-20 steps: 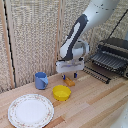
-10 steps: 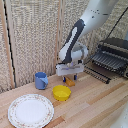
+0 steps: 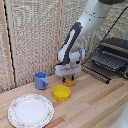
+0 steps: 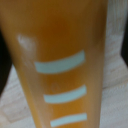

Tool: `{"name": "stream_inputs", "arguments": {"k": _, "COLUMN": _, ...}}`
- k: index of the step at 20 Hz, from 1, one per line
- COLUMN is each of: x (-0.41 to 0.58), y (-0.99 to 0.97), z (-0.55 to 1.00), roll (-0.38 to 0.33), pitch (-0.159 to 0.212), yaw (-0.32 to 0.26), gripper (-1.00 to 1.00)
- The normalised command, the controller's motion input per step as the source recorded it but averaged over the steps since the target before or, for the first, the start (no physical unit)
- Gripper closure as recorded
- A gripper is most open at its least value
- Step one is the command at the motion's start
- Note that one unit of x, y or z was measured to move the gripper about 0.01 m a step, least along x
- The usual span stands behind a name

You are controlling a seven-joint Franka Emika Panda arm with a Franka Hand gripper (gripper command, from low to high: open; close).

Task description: Kindly employ your clamp to softly take hold of the bread. Delicately rest it on the oven pan, verifying that it is even on the surface. Using your clamp and attentiveness, smoothly glide the pan into the oven and along the appropriate brackets, securing it in position.

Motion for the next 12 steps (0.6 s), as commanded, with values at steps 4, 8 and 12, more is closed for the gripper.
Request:
{"name": "stream_inputs", "arguments": {"k": 4, "x": 0.0, "y": -0.03, "z": -0.04, "roll": 0.0, "pitch": 0.01, "yaw": -0.027, "gripper": 1.0}}
{"name": "stream_inputs", "arguments": {"k": 8, "x": -0.019, "y": 0.04, "z": 0.45, "roll": 0.029, "pitch": 0.011, "yaw": -0.165, "gripper": 1.0}}
{"name": "stream_inputs", "arguments": {"k": 12, "x": 0.0, "y": -0.1, "z": 0.85, "roll": 0.056, "pitch": 0.006, "yaw": -0.293, "gripper": 1.0}}
